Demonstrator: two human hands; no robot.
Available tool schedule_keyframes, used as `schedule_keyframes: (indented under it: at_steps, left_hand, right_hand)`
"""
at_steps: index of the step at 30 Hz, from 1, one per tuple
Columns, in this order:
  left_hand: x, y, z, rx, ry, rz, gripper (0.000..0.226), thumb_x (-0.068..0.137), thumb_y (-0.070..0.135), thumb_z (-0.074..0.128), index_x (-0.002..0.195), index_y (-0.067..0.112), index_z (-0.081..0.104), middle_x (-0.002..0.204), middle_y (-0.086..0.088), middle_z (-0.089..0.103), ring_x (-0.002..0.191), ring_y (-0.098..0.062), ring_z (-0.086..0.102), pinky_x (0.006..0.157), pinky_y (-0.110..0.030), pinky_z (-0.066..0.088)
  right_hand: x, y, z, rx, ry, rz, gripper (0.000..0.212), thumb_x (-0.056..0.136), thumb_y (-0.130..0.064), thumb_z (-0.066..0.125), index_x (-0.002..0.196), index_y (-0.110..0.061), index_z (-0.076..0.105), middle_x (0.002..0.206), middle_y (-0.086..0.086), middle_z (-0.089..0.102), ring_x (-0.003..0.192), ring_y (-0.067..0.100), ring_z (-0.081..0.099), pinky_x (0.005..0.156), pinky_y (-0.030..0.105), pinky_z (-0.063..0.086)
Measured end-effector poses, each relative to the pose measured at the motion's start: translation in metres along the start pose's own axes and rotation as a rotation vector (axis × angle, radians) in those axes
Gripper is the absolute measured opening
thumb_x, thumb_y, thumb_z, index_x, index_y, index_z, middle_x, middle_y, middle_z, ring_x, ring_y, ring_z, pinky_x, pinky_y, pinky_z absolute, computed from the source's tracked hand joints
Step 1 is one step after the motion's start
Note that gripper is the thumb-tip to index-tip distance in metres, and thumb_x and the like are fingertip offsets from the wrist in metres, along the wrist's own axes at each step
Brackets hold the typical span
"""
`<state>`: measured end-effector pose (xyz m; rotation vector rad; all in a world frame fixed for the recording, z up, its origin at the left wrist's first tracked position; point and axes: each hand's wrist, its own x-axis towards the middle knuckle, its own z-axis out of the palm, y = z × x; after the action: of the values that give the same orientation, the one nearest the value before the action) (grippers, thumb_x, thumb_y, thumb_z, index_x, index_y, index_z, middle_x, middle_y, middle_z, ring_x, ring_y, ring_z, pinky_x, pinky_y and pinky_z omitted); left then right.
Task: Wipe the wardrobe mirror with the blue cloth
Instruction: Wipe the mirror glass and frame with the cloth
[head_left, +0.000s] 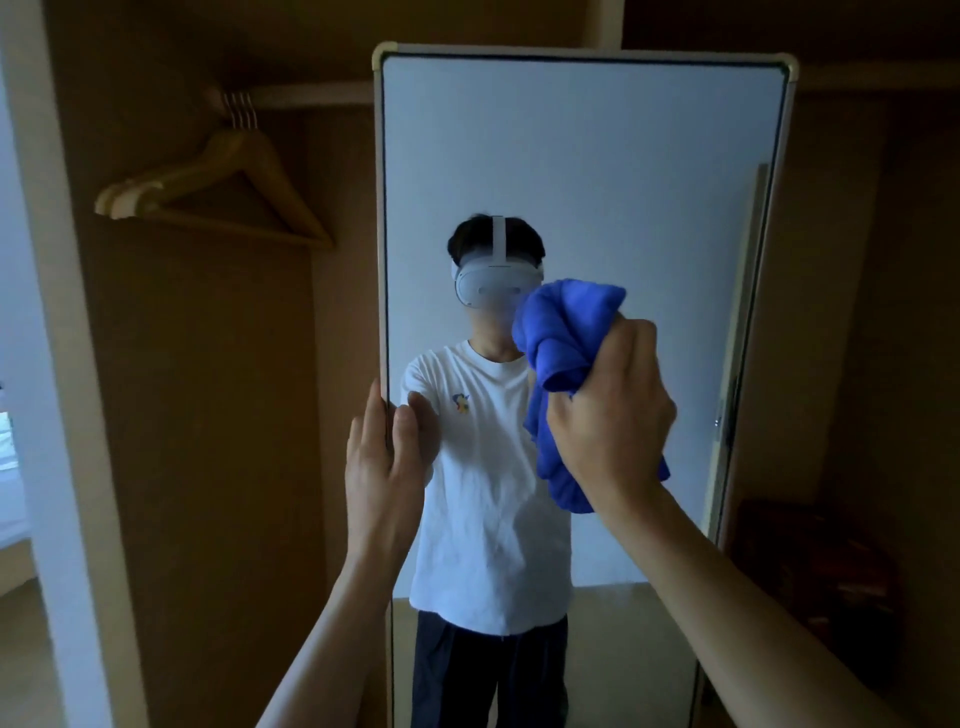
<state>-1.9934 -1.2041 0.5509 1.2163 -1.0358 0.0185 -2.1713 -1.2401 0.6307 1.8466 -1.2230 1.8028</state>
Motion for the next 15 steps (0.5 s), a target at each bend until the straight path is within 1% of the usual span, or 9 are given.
schedule_keyframes:
  at_steps: [1, 3, 6, 8, 9, 10, 11, 13, 15]
  left_hand:
    - [-0.001, 0.003, -0.001, -0.03, 0.0, -0.015, 0.042, 0.109, 0.047, 0.035, 0.148, 0.036, 0.047, 0.115, 0.025, 0.054, 0.113, -0.004, 0.055, 0.098, -0.04, 0.049]
    - [-0.002, 0.008, -0.003, -0.083, -0.001, -0.065, 0.042, 0.11, 0.049, 0.029, 0.142, 0.035, 0.053, 0.117, 0.024, 0.057, 0.114, -0.004, 0.056, 0.099, -0.041, 0.048]
    - [0.001, 0.007, -0.007, -0.19, -0.03, -0.152, 0.058, 0.105, 0.065, 0.023, 0.133, 0.03, 0.06, 0.115, 0.001, 0.065, 0.107, -0.018, 0.062, 0.095, -0.048, 0.051]
    - [0.004, 0.004, -0.011, -0.291, -0.062, -0.19, 0.068, 0.099, 0.074, 0.026, 0.116, 0.023, 0.068, 0.101, -0.014, 0.066, 0.089, -0.035, 0.061, 0.084, -0.056, 0.05]
    - [0.004, 0.003, -0.013, -0.348, -0.065, -0.212, 0.068, 0.096, 0.075, 0.03, 0.103, 0.019, 0.069, 0.09, -0.017, 0.063, 0.079, -0.037, 0.056, 0.077, -0.055, 0.047]
    - [0.003, 0.002, -0.015, -0.419, -0.065, -0.24, 0.065, 0.095, 0.073, 0.034, 0.093, 0.018, 0.068, 0.085, -0.018, 0.061, 0.075, -0.034, 0.052, 0.073, -0.053, 0.044]
    - [0.002, 0.002, -0.016, -0.482, -0.068, -0.271, 0.059, 0.094, 0.07, 0.037, 0.085, 0.022, 0.069, 0.087, -0.017, 0.061, 0.079, -0.032, 0.052, 0.073, -0.052, 0.042]
    - [0.003, 0.002, -0.019, -0.551, -0.091, -0.302, 0.052, 0.096, 0.063, 0.037, 0.074, 0.03, 0.071, 0.089, -0.017, 0.06, 0.081, -0.033, 0.052, 0.074, -0.052, 0.041]
    - [0.003, 0.003, -0.019, -0.498, -0.102, -0.275, 0.059, 0.104, 0.055, 0.032, 0.066, 0.026, 0.067, 0.066, -0.015, 0.059, 0.057, -0.026, 0.052, 0.062, -0.041, 0.043]
  right_hand:
    - [-0.002, -0.011, 0.006, 0.001, -0.014, -0.022, 0.043, 0.076, -0.013, 0.073, 0.113, -0.005, 0.054, 0.1, 0.008, 0.053, 0.075, 0.027, 0.06, 0.052, 0.029, 0.037]
    - [-0.012, -0.03, 0.018, -0.035, -0.012, -0.086, 0.049, 0.07, -0.014, 0.077, 0.113, -0.001, 0.057, 0.098, 0.011, 0.057, 0.073, 0.028, 0.063, 0.05, 0.026, 0.036]
    - [-0.02, -0.061, 0.038, -0.033, -0.032, -0.169, 0.059, 0.073, -0.024, 0.078, 0.12, -0.002, 0.049, 0.101, 0.014, 0.059, 0.082, 0.029, 0.066, 0.055, 0.032, 0.052]
    - [-0.029, -0.081, 0.05, 0.001, -0.057, -0.205, 0.063, 0.075, -0.028, 0.079, 0.121, -0.007, 0.042, 0.103, 0.013, 0.058, 0.086, 0.028, 0.065, 0.058, 0.034, 0.057]
    - [-0.035, -0.091, 0.055, 0.016, -0.072, -0.22, 0.066, 0.075, -0.031, 0.08, 0.124, -0.008, 0.042, 0.105, 0.012, 0.058, 0.087, 0.026, 0.065, 0.06, 0.033, 0.057]
    - [-0.04, -0.099, 0.059, 0.029, -0.082, -0.233, 0.069, 0.074, -0.034, 0.08, 0.126, -0.008, 0.042, 0.107, 0.01, 0.058, 0.088, 0.024, 0.064, 0.062, 0.03, 0.057]
    - [-0.045, -0.105, 0.063, 0.025, -0.08, -0.242, 0.071, 0.073, -0.036, 0.079, 0.127, -0.007, 0.043, 0.107, 0.009, 0.058, 0.087, 0.022, 0.063, 0.062, 0.028, 0.055]
    - [-0.049, -0.112, 0.066, 0.014, -0.056, -0.243, 0.066, 0.073, -0.034, 0.074, 0.126, -0.008, 0.045, 0.103, 0.006, 0.058, 0.085, 0.019, 0.062, 0.06, 0.025, 0.051]
    - [-0.047, -0.111, 0.067, 0.003, -0.029, -0.248, 0.056, 0.073, -0.03, 0.063, 0.123, -0.008, 0.047, 0.1, 0.006, 0.058, 0.082, 0.018, 0.062, 0.058, 0.024, 0.049]
